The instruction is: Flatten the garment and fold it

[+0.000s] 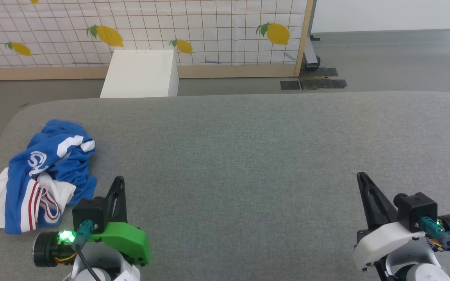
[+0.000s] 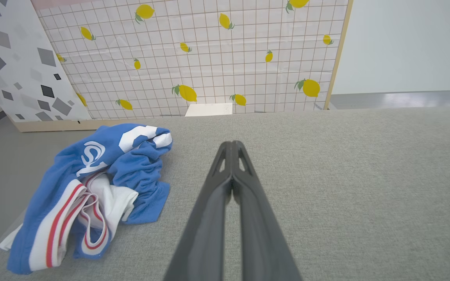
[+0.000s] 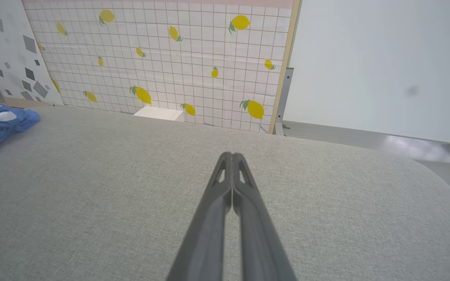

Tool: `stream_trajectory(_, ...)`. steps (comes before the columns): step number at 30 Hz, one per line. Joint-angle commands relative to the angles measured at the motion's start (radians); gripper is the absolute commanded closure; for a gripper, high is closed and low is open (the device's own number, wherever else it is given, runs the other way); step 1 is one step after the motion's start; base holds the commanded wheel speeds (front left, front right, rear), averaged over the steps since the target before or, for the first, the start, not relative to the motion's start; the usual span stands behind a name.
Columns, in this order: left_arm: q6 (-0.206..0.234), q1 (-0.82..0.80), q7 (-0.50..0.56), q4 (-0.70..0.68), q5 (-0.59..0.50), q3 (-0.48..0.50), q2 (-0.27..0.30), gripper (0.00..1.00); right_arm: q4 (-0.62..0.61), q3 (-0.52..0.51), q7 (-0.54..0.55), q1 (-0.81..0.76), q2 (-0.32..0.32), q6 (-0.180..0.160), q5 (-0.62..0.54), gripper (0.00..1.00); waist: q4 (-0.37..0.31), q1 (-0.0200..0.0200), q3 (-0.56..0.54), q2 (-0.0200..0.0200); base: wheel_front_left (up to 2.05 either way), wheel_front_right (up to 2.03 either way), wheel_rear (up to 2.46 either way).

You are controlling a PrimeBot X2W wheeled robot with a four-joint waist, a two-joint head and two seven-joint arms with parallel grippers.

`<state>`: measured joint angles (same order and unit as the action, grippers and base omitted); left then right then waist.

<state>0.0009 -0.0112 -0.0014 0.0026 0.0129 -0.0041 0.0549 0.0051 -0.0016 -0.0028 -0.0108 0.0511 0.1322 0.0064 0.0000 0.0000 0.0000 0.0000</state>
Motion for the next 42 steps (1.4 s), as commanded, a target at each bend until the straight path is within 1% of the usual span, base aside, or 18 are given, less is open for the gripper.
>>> stream_trajectory(1, -0.001, 0.011, 0.001, -0.003, -0.013, 0.004, -0.005, 1.0, -0.005, 0.002, 0.003, 0.011, -0.001, -0.002, -0.006, 1.0, 0.0, 0.0, 0.0, 0.0, 0.0, 0.0, 0.0)
stream_trajectory(26, -0.001, 0.011, 0.001, -0.003, -0.013, 0.004, -0.005, 1.0, -0.005, 0.002, 0.003, 0.011, -0.001, -0.002, -0.006, 1.0, 0.0, 0.0, 0.0, 0.0, 0.0, 0.0, 0.0)
stream_trajectory(27, 0.0, 0.0, 0.0, 0.0, 0.0, 0.0, 0.0, 0.0, 0.0, 0.0, 0.0, 0.0, 0.0, 0.0, 0.0, 0.0, 0.0, 0.0, 0.0, 0.0, 0.0, 0.0, 0.0)
stream_trajectory(42, 0.015, 0.0, -0.027, 0.016, 0.021, -0.022, 0.0, 0.0, 0.019, -0.019, -0.027, -0.013, 0.0, 0.0, 0.031, 0.0, 0.002, 0.0, 0.002, 0.0, 0.0, 0.0, 0.0)
